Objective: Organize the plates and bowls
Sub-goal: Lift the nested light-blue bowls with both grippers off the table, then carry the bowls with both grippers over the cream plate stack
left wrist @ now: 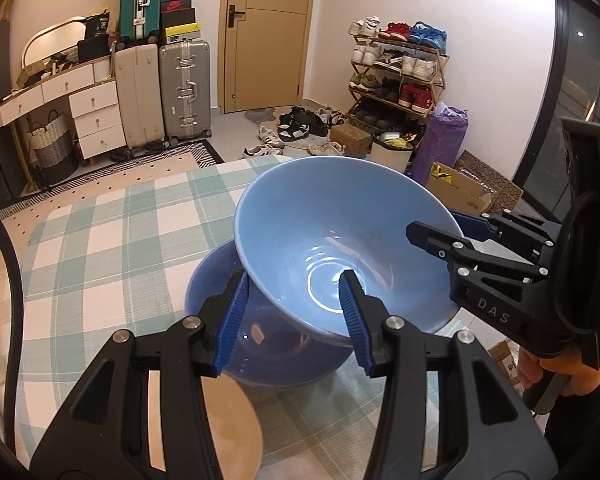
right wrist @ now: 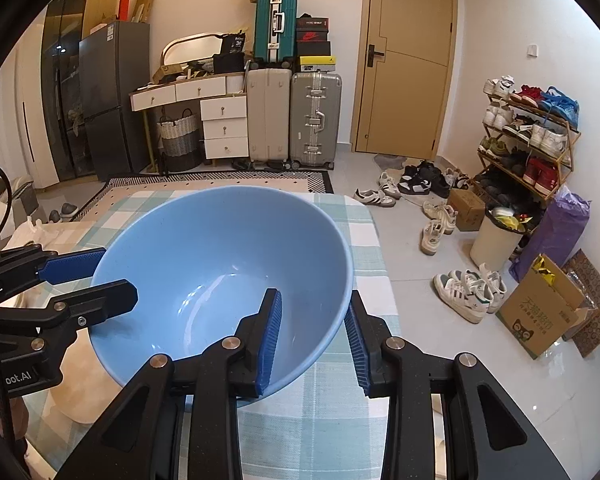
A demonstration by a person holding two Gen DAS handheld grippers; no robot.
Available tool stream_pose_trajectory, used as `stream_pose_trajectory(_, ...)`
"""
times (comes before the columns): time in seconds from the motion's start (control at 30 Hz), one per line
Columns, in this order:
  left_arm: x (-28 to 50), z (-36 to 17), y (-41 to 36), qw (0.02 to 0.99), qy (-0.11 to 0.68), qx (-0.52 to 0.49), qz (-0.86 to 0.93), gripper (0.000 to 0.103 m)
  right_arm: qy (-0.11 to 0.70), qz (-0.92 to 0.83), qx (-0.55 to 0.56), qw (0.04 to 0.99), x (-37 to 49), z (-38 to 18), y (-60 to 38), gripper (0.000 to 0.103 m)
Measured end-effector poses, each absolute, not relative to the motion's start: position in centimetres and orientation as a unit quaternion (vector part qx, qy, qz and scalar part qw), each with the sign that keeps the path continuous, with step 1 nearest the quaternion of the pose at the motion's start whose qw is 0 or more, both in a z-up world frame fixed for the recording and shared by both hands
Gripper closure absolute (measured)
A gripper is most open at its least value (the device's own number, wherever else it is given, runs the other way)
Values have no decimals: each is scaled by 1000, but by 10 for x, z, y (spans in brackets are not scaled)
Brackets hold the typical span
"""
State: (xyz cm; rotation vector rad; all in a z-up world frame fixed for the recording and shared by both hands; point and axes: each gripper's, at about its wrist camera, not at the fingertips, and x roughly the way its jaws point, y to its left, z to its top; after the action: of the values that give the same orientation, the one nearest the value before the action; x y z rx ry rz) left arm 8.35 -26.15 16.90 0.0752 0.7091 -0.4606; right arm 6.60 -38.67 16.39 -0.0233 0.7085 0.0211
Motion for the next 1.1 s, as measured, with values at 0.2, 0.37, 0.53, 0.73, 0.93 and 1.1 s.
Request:
stream_pose_trajectory(0.2, 92, 161, -242, 914, 350, 32, -203, 59, 350, 26, -12, 936, 80, 155, -369, 70)
stream_pose_trajectory(0.37, 101, 152, -233, 915, 352, 35, -193, 59, 351, 31, -13, 936, 90, 146, -357, 70)
stream_pose_trajectory(0.53, 110, 140, -232, 915, 355, 45, -185, 59, 357, 34, -11, 934, 97, 135, -350, 70)
stream_pose_trajectory(0.73, 119, 125, -230, 914, 363, 46, -176, 59, 364, 36, -10, 931, 103, 119, -344, 70)
stream_pose_trajectory(0.93, 126, 109, -229, 913, 368, 52, -167, 59, 369, 39, -12, 929, 108, 103, -342, 70)
stream_pose_trajectory(1.1, 132, 98, -228, 913, 371, 53, -161, 59, 372, 38, -21, 927, 111, 92, -337, 70)
